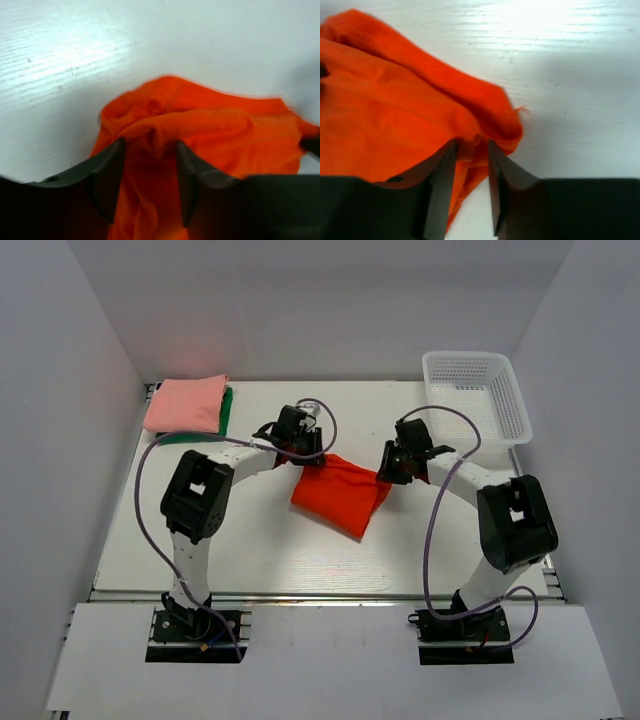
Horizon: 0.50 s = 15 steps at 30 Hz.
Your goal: Fold and stack the t-shirts
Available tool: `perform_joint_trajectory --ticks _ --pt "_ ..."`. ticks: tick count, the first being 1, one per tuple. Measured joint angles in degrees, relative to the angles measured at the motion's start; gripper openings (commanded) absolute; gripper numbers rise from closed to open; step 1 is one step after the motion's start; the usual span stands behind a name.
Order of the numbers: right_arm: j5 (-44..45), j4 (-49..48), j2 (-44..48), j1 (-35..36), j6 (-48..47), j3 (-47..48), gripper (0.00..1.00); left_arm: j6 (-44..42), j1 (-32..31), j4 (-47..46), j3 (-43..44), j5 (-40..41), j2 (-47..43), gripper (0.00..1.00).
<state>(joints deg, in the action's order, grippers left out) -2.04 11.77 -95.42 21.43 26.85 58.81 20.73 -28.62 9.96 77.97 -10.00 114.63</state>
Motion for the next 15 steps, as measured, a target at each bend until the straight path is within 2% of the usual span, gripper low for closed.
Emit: perform_joint_trajectory --ticks 1,2,3,5,10,15 --pt "1.14 0.92 -1.01 -0.04 0.11 0.87 0.73 -0.09 0.02 0.57 2.08 0.33 1.84 0.70" --pt "1.92 1.44 -2.21 -0.11 0.48 1.97 0.85 -0.24 0.11 1.01 3.43 0.63 2.93 0.80" --pt "2.49 1.79 -2.58 -0.15 0.44 2.43 0.85 -0.24 0.22 1.55 4.37 1.14 3.41 1.00" --pt "3.30 2.27 -2.23 -0.26 0.02 2.67 0.90 -0.33 0.39 2.29 5.16 2.56 3.19 1.00" --pt "3.48 3.10 3.30 -0.28 -1.20 2.73 0.90 -0.72 0.55 4.63 5.73 7.63 -0.90 1.00" --pt "-5.84 0.22 10.43 0.50 -3.37 2.67 0.90 -1.25 0.20 3.96 1.38 8.00 -12.07 1.00"
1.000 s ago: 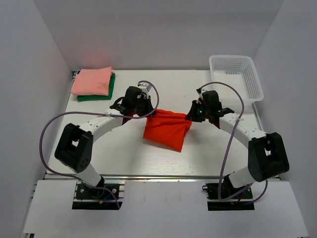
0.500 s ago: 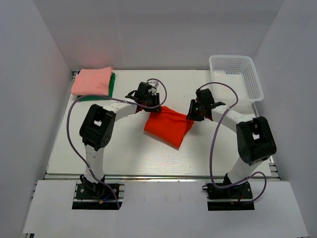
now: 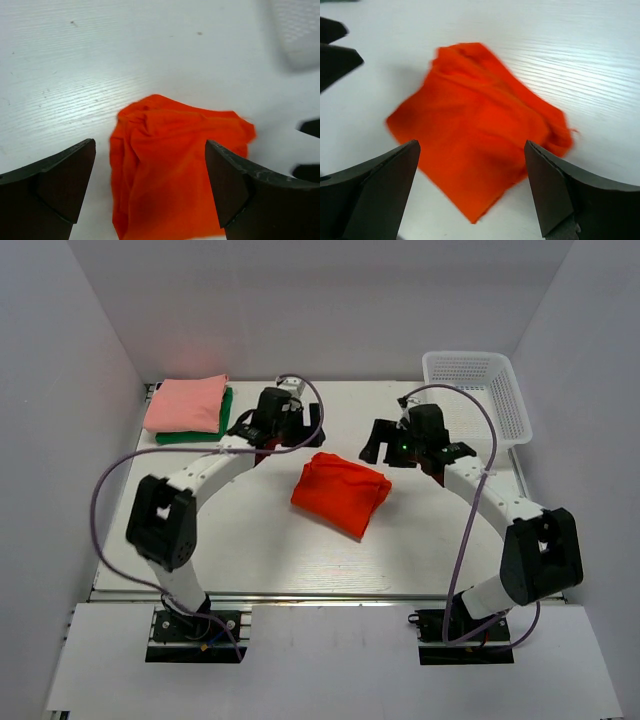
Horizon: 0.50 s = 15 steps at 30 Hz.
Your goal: Fold and stack the t-shirts
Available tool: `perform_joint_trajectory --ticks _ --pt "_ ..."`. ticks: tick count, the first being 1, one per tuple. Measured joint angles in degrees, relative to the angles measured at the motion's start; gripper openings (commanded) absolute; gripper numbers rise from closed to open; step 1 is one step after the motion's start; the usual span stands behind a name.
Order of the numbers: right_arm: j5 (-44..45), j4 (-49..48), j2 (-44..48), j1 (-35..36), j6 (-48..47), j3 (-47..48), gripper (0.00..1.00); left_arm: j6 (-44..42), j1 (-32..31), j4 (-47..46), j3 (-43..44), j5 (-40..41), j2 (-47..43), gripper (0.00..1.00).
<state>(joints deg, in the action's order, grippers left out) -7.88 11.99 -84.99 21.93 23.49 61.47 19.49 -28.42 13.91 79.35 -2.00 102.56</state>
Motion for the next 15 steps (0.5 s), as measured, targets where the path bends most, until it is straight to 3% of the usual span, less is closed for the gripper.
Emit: perform_joint_trajectory --ticks 6,12,15 --pt "-12.15 -7.82 -2.91 3.08 0.98 -0.31 0.90 -1.64 -0.63 -9.49 -15.23 -14.08 -14.01 1.00" --pt "-17.07 -19.56 -10.88 3.06 7.54 -3.69 0.90 -4.15 -1.07 -20.35 -26.62 -32.04 -9.03 1.00" --pt "-17.09 -23.26 -15.54 2.05 10.99 -5.05 0.90 -5.68 -1.09 -22.67 -29.57 -36.11 -4.17 1.00"
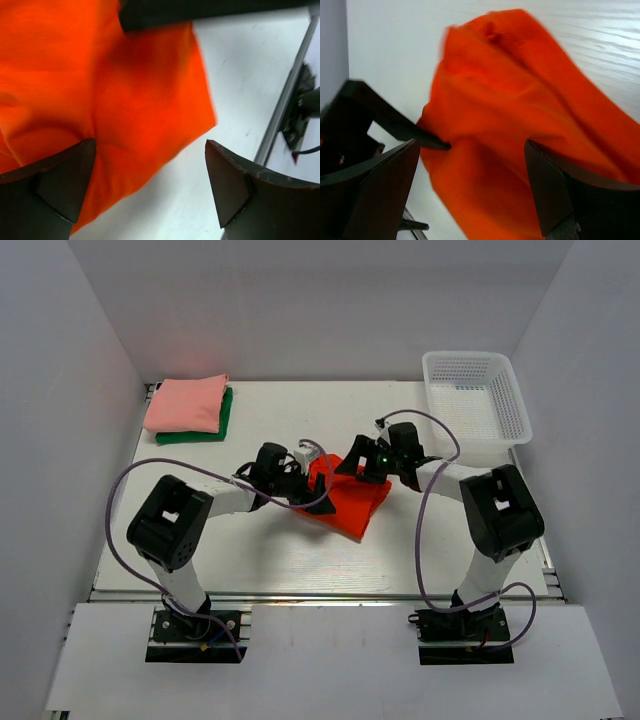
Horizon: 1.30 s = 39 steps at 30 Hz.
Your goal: Fold and stack the t-shirts
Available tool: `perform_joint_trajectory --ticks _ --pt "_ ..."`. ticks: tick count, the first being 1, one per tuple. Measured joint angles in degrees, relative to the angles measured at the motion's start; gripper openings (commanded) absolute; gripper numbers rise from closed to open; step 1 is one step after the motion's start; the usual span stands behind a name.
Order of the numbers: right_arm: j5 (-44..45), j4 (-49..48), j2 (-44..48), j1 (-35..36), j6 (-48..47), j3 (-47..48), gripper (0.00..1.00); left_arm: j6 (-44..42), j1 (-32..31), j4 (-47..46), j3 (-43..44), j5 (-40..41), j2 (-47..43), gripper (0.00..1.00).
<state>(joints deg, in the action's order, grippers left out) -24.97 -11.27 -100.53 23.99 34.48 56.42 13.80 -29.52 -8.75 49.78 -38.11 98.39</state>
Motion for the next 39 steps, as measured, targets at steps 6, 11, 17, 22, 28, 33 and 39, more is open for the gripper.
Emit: perform_joint_trajectory --ticks 6,11,17,22,28,33,39 --pt "0.37 -7.30 -4.74 -4.52 6.08 -4.39 0.90 -2.67 0.11 -2.71 -0.85 -2.62 3.80 1.00" --pt "-2.62 -12.11 -6.99 -6.75 8.59 -4.59 0.90 -4.90 0.04 -5.14 -2.19 -2.82 3.91 1.00" --pt "-3.21 -11.56 -6.36 -7.61 6.80 -4.39 0.90 -6.60 -0.04 -5.09 -2.25 -2.82 3.87 0.99" --pt "3.67 -1.95 0.15 -8.39 -1.25 -1.99 0.90 -6.43 -0.11 -3.30 -1.22 -2.73 3.74 0.99" --pt "1.44 3.61 12.37 -8.33 -5.86 0.42 0.90 -3.08 -0.11 1.25 2.84 -1.60 0.72 1.00" --pt "-5.38 -0.02 19.80 -5.73 -3.21 -6.80 0.90 -0.44 0.35 2.03 9.77 1.90 -0.81 1.00" --pt "-10.45 -2.45 21.33 -2.99 -0.28 -14.82 0.90 1.05 1.07 2.14 23.98 4.63 9.81 1.00"
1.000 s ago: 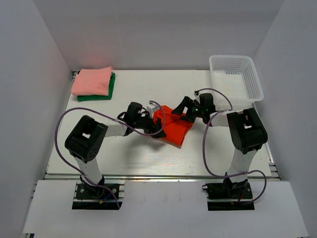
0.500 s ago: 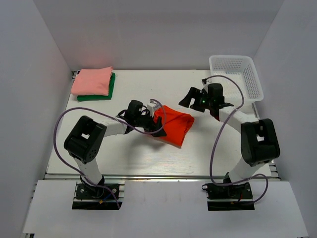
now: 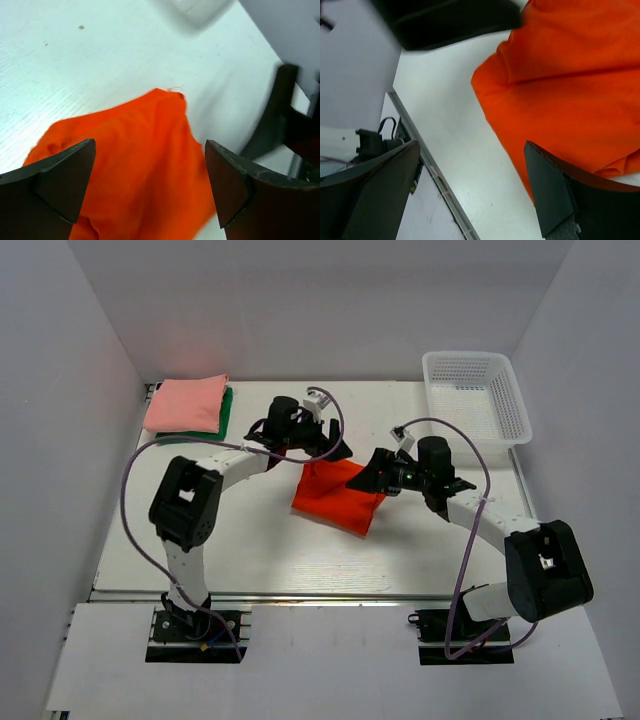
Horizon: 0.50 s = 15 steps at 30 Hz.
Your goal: Fold and stack the t-shirts
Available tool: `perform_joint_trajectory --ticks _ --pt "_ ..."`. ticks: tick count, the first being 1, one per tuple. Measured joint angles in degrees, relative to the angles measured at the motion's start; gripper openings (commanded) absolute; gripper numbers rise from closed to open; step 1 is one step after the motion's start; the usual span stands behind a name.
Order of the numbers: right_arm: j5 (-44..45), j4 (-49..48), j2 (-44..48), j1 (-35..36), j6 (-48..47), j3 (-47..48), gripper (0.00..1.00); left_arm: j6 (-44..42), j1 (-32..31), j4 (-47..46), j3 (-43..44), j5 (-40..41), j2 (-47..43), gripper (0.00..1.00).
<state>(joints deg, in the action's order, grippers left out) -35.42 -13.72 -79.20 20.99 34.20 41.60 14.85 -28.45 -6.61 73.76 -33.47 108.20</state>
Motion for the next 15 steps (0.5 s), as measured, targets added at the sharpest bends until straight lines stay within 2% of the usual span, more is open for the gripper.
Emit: perform_joint_trajectory --ticks 4,7,15 --pt "-2.93 -4.04 -0.20 0.83 1.49 -3.52 0.90 0.96 0.48 0.76 5.70 0.04 10.23 0.95" --pt "-5.55 -8.59 -2.47 1.68 3.13 -4.81 0.90 1.40 0.92 2.49 7.02 -0.13 16.06 0.95" --pt "-8.72 -19.65 -15.34 3.15 6.91 -8.94 0.90 2.78 1.51 0.52 5.70 1.84 15.87 0.95"
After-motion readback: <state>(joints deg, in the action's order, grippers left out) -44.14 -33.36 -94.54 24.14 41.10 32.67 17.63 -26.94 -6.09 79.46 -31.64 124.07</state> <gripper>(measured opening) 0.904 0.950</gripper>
